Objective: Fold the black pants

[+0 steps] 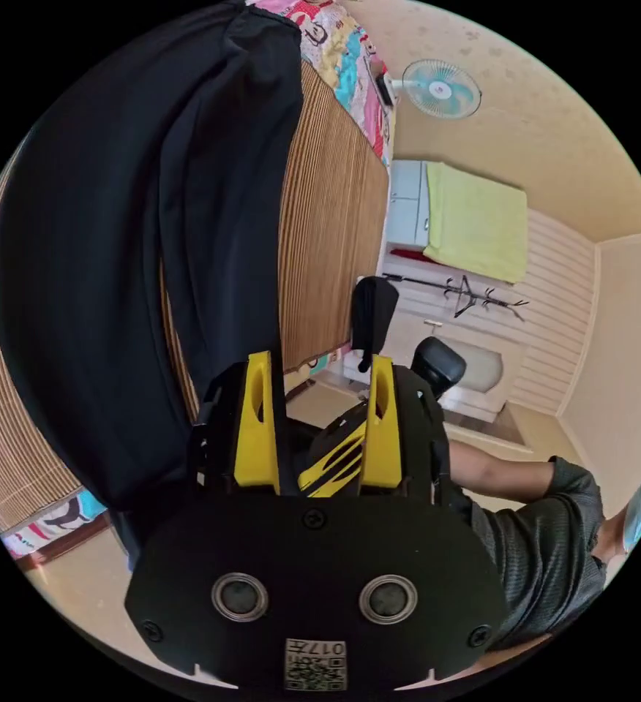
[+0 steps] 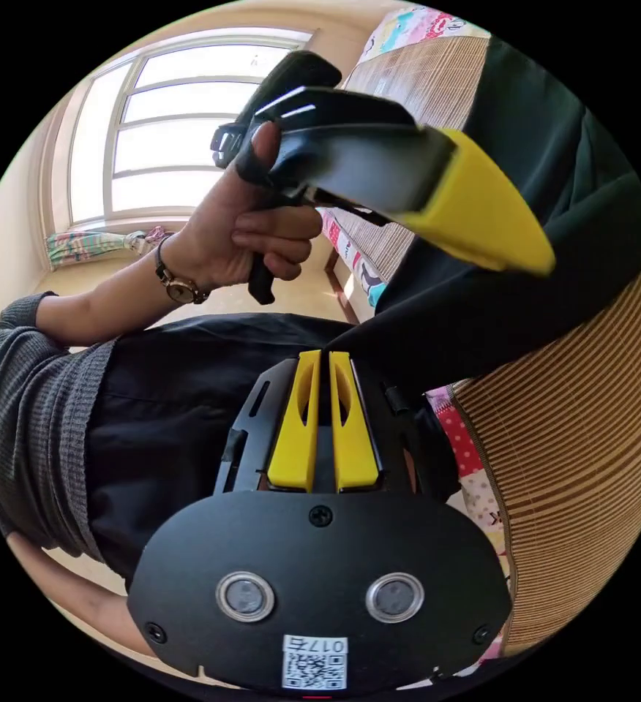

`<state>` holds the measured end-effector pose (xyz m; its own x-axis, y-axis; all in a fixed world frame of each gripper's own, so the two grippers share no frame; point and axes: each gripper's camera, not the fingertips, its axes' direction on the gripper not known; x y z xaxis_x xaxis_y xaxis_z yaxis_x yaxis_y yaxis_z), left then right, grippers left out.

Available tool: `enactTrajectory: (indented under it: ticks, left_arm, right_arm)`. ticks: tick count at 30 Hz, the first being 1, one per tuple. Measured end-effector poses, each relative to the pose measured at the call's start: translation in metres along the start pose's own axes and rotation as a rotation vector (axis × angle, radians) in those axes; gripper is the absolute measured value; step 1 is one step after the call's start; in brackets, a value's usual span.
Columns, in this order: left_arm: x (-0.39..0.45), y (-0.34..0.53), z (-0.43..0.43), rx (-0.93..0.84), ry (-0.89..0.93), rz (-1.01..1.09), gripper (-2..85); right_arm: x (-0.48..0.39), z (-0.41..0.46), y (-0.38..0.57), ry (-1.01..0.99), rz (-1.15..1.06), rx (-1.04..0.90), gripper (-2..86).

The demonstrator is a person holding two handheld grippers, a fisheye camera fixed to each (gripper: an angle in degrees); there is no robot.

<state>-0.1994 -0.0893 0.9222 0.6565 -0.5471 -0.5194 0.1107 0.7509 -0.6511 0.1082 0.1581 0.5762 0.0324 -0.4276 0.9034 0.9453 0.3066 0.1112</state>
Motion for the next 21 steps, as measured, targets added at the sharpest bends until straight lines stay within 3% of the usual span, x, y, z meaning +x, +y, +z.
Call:
enactTrajectory:
  ticks: [3,7,11,14,16,21]
  left_arm:
    - [0.013,0.009,0.030,-0.133,-0.305,0.027,7.1]
    - [0.016,0.030,0.077,-0.243,-0.311,0.101,0.3]
    - [0.015,0.051,0.078,-0.106,-0.224,0.060,3.1]
    - [0.017,0.063,0.071,0.016,-0.260,-0.006,12.1]
    - [0.023,0.064,0.076,0.014,-0.362,0.006,16.5]
    - [0.031,0.061,0.104,-0.085,-0.460,0.146,15.5]
  right_arm:
    - [0.004,0.006,0.019,0.006,-0.013,-0.051,2.3]
    - [0.020,0.001,0.050,-0.009,0.014,-0.100,2.5]
    - [0.025,-0.004,0.075,-0.021,-0.018,-0.206,2.5]
    - [0.026,-0.001,0.081,-0.022,-0.038,-0.264,2.3]
    - [0.028,0.000,0.083,-0.045,-0.041,-0.251,2.1]
    - [0.054,0.008,0.095,-0.226,0.125,-0.042,1.0]
